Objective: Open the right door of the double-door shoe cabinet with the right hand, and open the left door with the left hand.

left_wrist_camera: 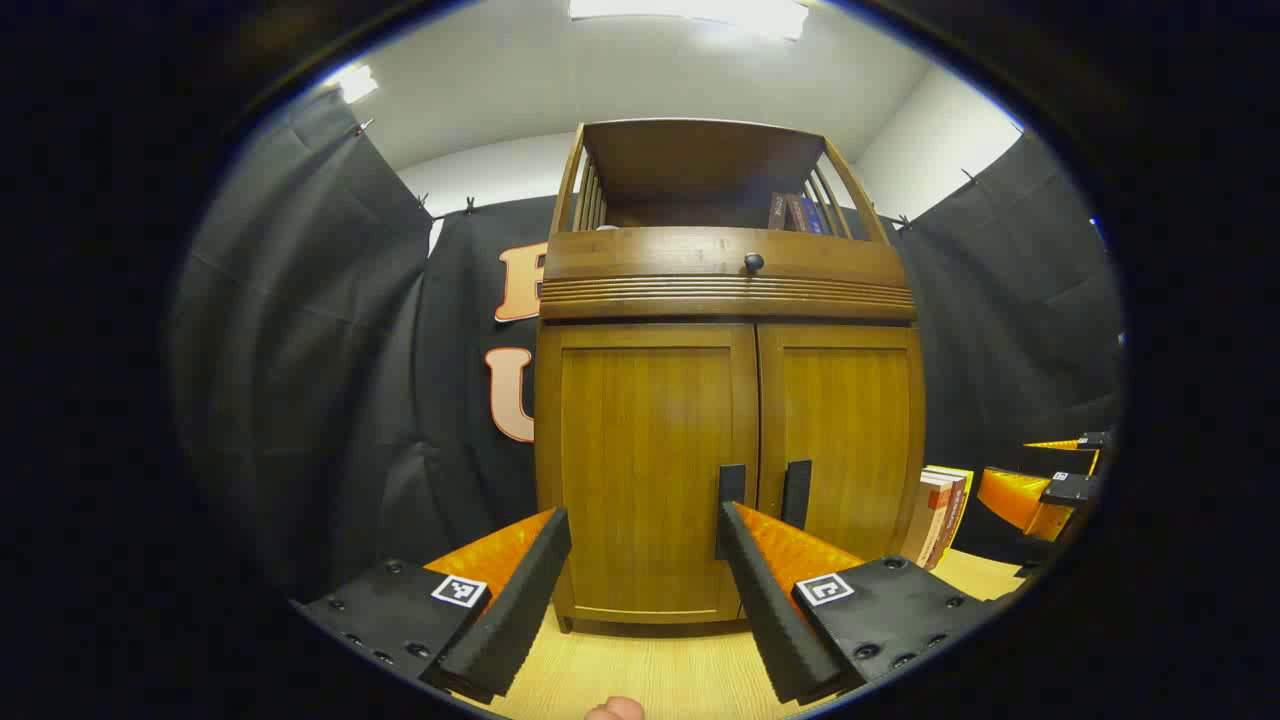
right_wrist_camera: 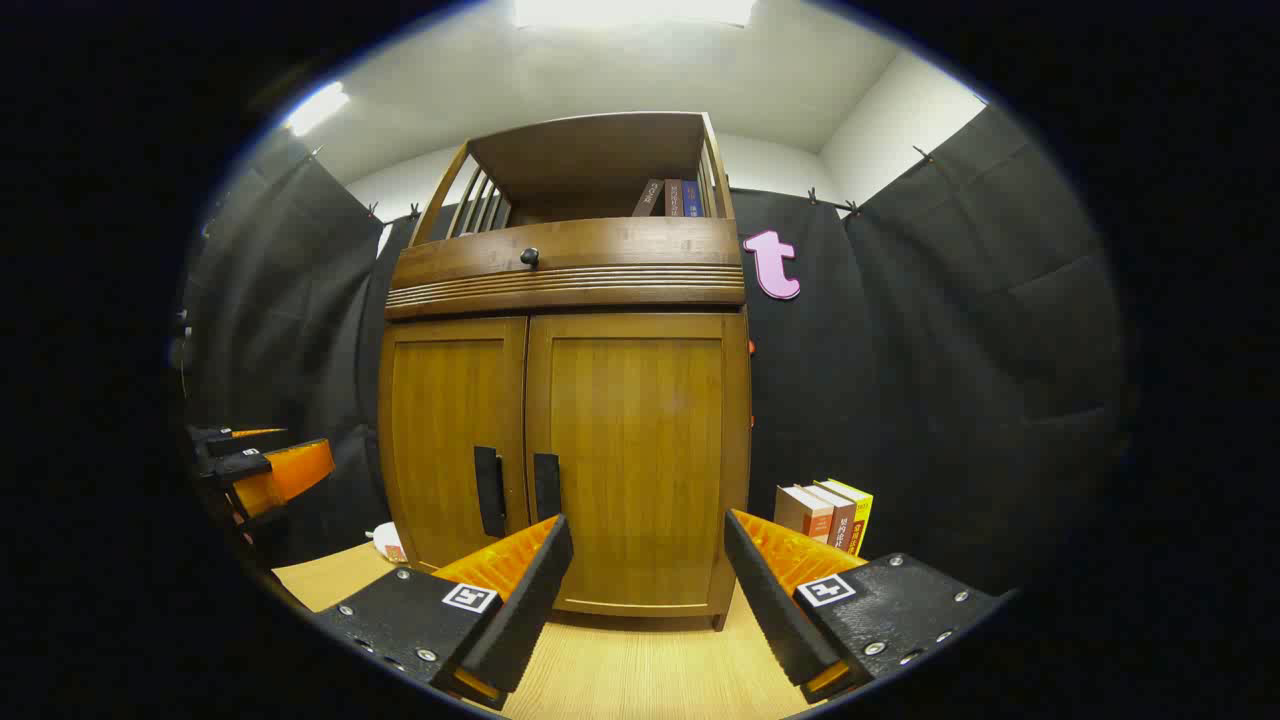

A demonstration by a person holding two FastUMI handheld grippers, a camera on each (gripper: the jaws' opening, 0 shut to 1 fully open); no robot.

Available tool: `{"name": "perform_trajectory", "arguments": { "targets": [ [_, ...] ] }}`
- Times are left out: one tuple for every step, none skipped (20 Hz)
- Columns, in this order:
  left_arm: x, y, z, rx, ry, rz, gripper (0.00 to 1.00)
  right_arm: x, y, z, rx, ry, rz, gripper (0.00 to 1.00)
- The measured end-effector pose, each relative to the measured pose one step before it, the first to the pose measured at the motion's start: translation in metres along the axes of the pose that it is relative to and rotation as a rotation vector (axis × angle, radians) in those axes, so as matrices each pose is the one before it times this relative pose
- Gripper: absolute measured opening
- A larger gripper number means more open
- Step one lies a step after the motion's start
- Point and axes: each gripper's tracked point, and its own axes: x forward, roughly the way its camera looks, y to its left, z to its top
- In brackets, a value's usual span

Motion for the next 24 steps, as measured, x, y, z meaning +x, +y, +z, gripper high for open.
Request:
{"name": "perform_trajectory", "arguments": {
  "targets": [
    [0.00008,0.00056,-0.00074,-0.00264,0.00020,0.00326,0.97,0.00199,0.00141,0.00091,-0.00167,-0.00009,0.00221,0.99],
    [0.00026,0.00017,0.00078,-0.00210,-0.00253,0.00249,0.97,0.00207,0.00090,0.00131,-0.00428,-0.00176,0.00115,0.93],
    [0.00048,0.00003,0.00031,0.00004,-0.00179,0.00184,0.97,0.00062,0.00044,0.00143,-0.00505,-0.00404,-0.00017,0.93],
    [0.00060,0.00014,-0.00012,0.00251,-0.00035,0.00122,0.98,0.00229,0.00118,-0.00035,-0.00359,0.00011,0.00098,0.93],
    [-0.00021,0.00091,-0.00105,0.00305,0.00121,0.00444,0.98,0.00134,0.00127,-0.00005,-0.00103,0.00122,0.00181,0.93],
    [0.00107,0.00035,-0.00017,0.00081,0.00126,0.00278,0.98,0.00158,0.00191,0.00075,-0.00018,0.00138,0.00233,0.93],
    [-0.00040,0.00055,-0.00016,-0.00345,0.00029,0.00109,0.97,0.00163,0.00155,0.00131,0.00024,-0.00041,0.00152,0.93],
    [0.00003,-0.00009,0.00030,-0.00671,0.00025,0.00003,0.97,0.00101,0.00132,0.00017,-0.00005,0.00058,0.00154,0.93],
    [-0.00043,0.00048,-0.00097,-0.00726,0.00273,0.00094,0.96,0.00054,0.00024,-0.00026,-0.00045,0.00090,-0.00029,0.93],
    [0.00040,-0.00006,-0.00006,-0.00304,0.00184,0.00023,0.97,0.00104,0.00114,-0.00039,-0.00025,0.00243,0.00093,0.93],
    [-0.00048,0.00119,-0.00014,0.00200,-0.00027,0.00335,0.96,0.00096,0.00096,0.00111,0.00052,0.00067,-0.00048,0.93],
    [0.00060,0.00040,0.00050,0.00373,-0.00249,0.00377,0.98,-0.00010,0.00020,-0.00096,0.00016,0.00139,-0.00158,0.93],
    [0.00020,-0.00195,-0.00081,0.00012,-0.00400,0.00089,0.98,-0.00054,0.00070,0.00020,-0.00096,0.00027,-0.00058,0.93],
    [-0.00014,0.00033,-0.00054,-0.00117,-0.00083,-0.00180,0.97,-0.00006,0.00001,0.00068,-0.00239,-0.00176,-0.00263,0.93],
    [-0.00108,0.00187,-0.00076,-0.00064,0.00243,-0.00036,0.98,0.00053,-0.00034,0.00076,-0.00283,-0.00148,-0.00279,0.93],
    [0.00005,0.00047,0.00010,0.00084,0.00224,-0.00054,0.97,0.00059,-0.00099,0.00085,-0.00149,0.00048,-0.00087,0.93],
    [-0.00008,0.00015,-0.00112,-0.00006,0.00150,0.00066,0.97,-0.00033,0.00108,0.00099,-0.00069,0.00049,0.00032,0.93],
    [0.00035,0.00030,-0.00025,0.00043,0.00071,0.00208,0.98,0.00043,0.00073,-0.00034,-0.00024,-0.00018,-0.00123,0.93],
    [-0.00054,-0.00035,-0.00046,0.00051,0.00089,-0.00022,0.95,0.00027,-0.00019,0.00075,-0.00100,-0.00019,-0.00133,0.93],
    [-0.00003,0.00018,-0.00002,0.00160,0.00097,0.00040,0.98,-0.00011,-0.00011,-0.00005,-0.00033,0.00146,-0.00010,0.93],
    [-0.00090,0.00017,-0.00031,0.00148,0.00183,0.00033,0.98,-0.00039,0.00039,-0.00149,0.00067,0.00265,-0.00013,0.93],
    [-0.00036,0.00006,-0.00043,0.00116,0.00124,-0.00109,0.97,-0.00039,0.00143,-0.00180,0.00025,0.00534,0.00221,0.93],
    [-0.00002,-0.00049,0.00060,0.00036,0.00048,-0.00203,0.97,-0.00070,0.00171,-0.00132,0.00028,0.00456,0.00302,0.93],
    [-0.00053,0.00022,-0.00009,-0.00026,0.00260,0.00070,0.97,0.00060,0.00011,-0.00019,-0.00042,0.00223,0.00236,0.93]
  ]
}}
